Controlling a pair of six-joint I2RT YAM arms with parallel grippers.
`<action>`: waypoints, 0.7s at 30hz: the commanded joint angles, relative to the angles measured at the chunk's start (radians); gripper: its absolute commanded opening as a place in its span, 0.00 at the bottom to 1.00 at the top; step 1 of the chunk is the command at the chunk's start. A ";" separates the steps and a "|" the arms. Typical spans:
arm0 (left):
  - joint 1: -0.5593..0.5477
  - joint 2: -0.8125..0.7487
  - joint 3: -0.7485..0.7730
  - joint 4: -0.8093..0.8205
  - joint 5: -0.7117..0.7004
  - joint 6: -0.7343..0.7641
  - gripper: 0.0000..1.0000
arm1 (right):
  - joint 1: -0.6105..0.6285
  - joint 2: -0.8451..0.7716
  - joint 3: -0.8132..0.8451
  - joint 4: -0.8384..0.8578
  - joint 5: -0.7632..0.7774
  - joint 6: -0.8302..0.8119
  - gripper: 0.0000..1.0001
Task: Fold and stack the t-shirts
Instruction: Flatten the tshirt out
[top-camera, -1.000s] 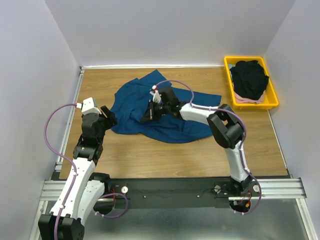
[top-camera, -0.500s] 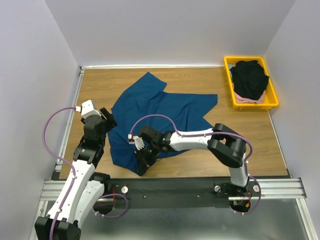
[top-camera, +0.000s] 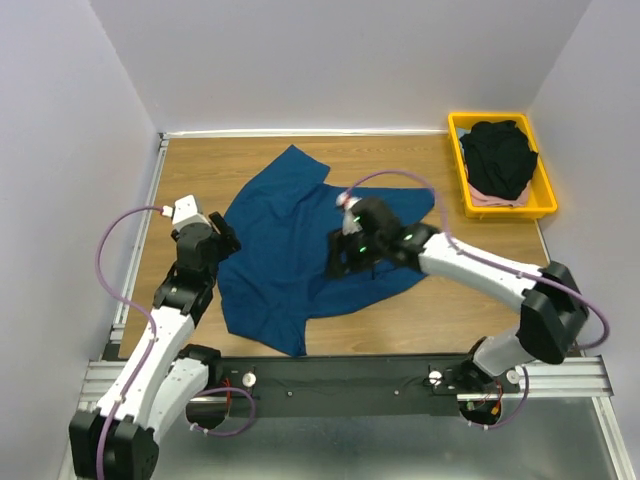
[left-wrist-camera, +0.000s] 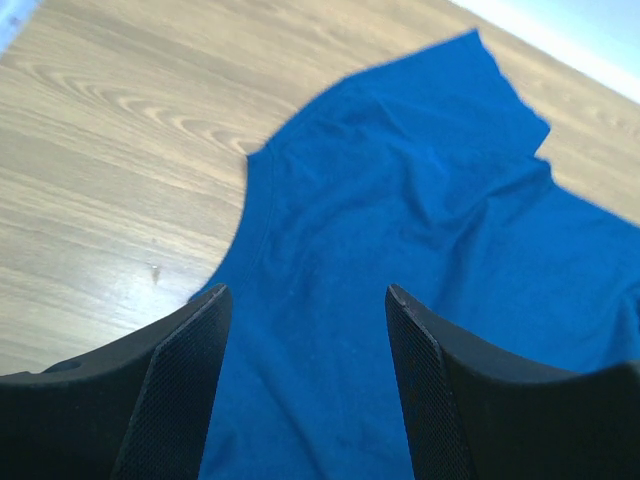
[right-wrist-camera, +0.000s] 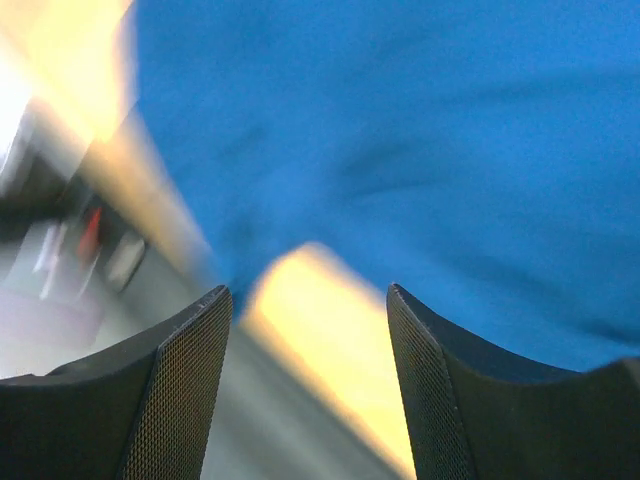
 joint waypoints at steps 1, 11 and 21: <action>-0.004 0.158 0.047 0.055 0.075 0.029 0.71 | -0.254 -0.082 -0.067 -0.131 0.294 0.010 0.71; -0.009 0.579 0.234 0.110 0.146 -0.004 0.59 | -0.640 -0.011 -0.098 -0.082 0.214 -0.045 0.61; -0.007 0.887 0.469 0.081 0.109 -0.005 0.54 | -0.739 0.084 -0.285 0.085 0.063 0.070 0.56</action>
